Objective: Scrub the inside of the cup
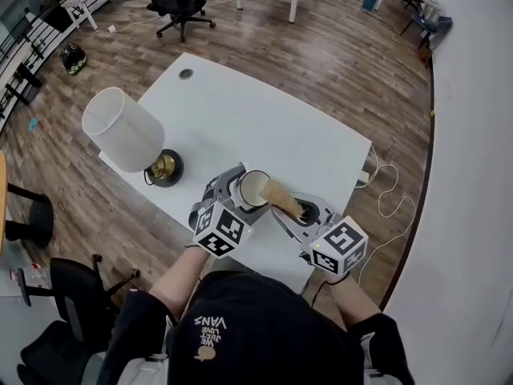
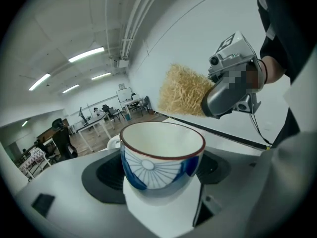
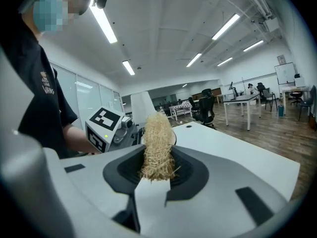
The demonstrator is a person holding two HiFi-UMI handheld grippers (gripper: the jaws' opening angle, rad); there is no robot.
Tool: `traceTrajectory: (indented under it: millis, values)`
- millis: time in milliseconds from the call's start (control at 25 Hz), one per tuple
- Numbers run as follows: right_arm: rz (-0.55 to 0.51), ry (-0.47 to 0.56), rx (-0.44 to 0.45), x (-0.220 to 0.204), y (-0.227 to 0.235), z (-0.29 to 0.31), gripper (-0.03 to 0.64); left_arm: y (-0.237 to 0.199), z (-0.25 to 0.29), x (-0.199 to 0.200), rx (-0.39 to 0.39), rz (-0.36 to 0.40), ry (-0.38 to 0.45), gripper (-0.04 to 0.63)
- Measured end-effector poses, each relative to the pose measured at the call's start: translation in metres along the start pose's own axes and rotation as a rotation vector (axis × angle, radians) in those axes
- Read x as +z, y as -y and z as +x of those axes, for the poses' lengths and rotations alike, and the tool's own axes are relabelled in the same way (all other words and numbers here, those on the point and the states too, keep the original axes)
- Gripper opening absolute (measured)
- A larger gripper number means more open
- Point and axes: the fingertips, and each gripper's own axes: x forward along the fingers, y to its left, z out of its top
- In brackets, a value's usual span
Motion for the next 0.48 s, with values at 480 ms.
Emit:
traceTrajectory:
  millis: [480]
  values:
    - [-0.12, -0.375, 0.117, -0.037, -0.004, 0.024, 0.1, -0.002, 0.004, -0.012, 0.052, 0.218, -0.116, 0.397]
